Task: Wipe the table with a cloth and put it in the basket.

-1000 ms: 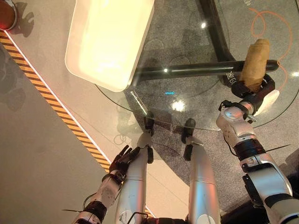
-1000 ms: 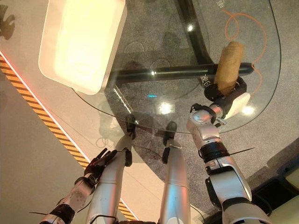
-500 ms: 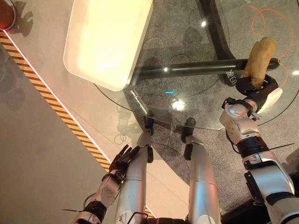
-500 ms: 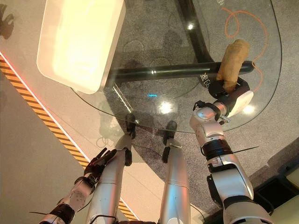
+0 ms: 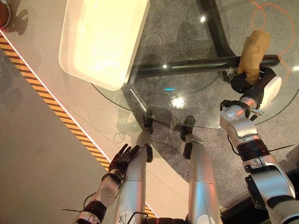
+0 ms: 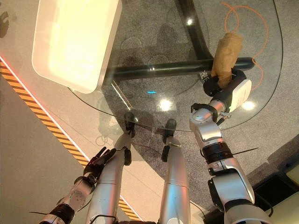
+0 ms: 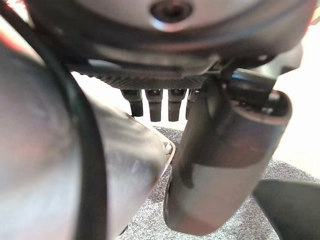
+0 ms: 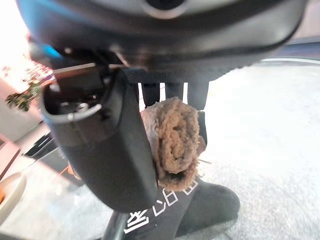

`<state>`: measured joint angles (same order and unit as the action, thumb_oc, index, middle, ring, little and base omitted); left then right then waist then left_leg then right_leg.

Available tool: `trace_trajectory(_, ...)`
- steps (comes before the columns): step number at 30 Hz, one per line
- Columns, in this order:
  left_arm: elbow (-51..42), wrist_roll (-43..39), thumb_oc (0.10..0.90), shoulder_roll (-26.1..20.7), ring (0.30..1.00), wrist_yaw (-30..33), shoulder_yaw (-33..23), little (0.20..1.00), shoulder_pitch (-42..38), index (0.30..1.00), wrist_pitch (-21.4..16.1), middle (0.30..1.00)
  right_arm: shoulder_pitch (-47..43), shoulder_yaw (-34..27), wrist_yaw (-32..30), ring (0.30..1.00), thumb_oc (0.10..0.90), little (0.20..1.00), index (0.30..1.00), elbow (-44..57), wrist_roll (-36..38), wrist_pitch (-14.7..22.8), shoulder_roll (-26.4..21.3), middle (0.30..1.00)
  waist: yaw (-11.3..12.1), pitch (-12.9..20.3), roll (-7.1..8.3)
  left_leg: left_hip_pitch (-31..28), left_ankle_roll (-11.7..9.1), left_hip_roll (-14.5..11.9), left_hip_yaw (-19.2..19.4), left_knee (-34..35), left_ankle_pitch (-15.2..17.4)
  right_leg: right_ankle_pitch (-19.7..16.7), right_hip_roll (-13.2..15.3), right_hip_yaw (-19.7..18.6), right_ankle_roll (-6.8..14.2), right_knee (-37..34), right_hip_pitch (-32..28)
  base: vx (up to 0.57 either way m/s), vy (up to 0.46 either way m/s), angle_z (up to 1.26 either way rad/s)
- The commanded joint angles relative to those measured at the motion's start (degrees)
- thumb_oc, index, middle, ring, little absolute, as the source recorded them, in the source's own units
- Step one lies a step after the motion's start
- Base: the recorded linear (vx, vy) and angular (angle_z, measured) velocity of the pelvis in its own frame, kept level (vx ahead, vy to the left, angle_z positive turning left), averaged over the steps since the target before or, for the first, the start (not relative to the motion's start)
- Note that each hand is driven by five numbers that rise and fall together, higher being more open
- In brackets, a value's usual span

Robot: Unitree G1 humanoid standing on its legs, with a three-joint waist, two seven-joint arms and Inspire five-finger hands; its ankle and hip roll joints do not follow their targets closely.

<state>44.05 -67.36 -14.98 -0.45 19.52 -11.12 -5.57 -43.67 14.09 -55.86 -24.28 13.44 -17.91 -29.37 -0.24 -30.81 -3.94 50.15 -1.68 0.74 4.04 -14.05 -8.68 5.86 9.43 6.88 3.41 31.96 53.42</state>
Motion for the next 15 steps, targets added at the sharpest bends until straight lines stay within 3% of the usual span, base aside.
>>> trace_trajectory(1, -2.63, 0.04, 0.8, 5.91, 0.9, -1.87, 3.5, 0.9, 3.53, 0.9, 0.18, 0.9, -0.8, 7.83, 8.68, 0.3, 0.1, 0.2, 0.3, 8.42, -4.9, -0.01, 0.32, 0.3, 1.1, 1.02, -1.64, 1.22, 1.51, 3.83, 2.61, -10.28, 11.74, -8.47, -4.27, 0.57, 1.21, -10.63, 0.12, 0.0, 0.0, 0.0)
trace_trajectory(15, -1.2, 1.86, 0.8, 7.14, 0.9, -3.67, 3.41, 0.9, 4.07, 0.9, -0.58, 0.9, -0.22, 15.79, 19.44, 0.3, 0.1, 0.2, 0.3, 13.41, -7.85, 1.46, 6.24, 0.3, 1.58, 1.02, -2.12, 1.14, 0.96, 3.72, 3.45, -9.09, 10.82, -8.53, -3.79, 1.27, 1.19, -11.44, 0.26, 0.0, 0.0, 0.0)
